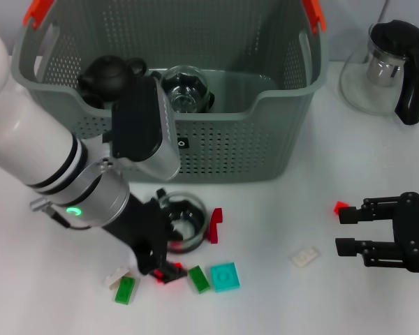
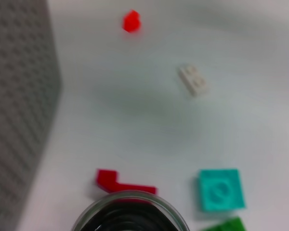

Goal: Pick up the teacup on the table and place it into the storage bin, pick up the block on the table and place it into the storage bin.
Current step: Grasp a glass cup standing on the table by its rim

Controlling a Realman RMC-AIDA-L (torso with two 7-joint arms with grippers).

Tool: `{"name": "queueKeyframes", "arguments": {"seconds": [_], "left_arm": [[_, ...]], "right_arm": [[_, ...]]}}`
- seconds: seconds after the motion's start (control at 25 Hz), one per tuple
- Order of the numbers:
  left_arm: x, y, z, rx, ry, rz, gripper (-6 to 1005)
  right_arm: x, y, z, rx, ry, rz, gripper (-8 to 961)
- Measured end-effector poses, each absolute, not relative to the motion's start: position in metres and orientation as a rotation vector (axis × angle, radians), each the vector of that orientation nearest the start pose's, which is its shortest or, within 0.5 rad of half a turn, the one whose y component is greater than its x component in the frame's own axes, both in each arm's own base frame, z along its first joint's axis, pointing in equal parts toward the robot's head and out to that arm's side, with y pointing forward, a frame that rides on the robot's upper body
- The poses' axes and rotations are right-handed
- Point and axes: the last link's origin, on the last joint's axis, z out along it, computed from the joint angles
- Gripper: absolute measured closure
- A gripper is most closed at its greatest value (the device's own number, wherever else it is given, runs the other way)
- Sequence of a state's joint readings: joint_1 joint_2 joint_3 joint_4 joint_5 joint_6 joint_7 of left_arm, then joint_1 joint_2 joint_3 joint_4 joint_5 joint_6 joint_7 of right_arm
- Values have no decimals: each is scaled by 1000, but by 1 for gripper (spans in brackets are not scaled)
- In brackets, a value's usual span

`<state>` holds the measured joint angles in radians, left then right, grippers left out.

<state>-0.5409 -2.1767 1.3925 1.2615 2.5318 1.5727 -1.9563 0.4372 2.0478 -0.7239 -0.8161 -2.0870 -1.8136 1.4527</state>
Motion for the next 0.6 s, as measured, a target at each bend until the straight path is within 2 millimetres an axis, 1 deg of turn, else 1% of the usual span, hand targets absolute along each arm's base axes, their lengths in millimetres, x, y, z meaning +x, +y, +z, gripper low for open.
{"name": "queueKeyframes", "arguments": {"seconds": [0.24, 0.44, 0.6], "left_arm": [[-191, 309, -46, -3073, -360, 549, 408], [-192, 316, -51, -3027, -347, 522, 407], [-193, 318, -53, -3015, -344, 520, 422]], "right_arm": [[274, 287, 27, -2935, 620, 613, 361], [273, 288, 27, -2934, 617, 612, 361], [272, 289, 27, -2934, 615, 611, 361]]}}
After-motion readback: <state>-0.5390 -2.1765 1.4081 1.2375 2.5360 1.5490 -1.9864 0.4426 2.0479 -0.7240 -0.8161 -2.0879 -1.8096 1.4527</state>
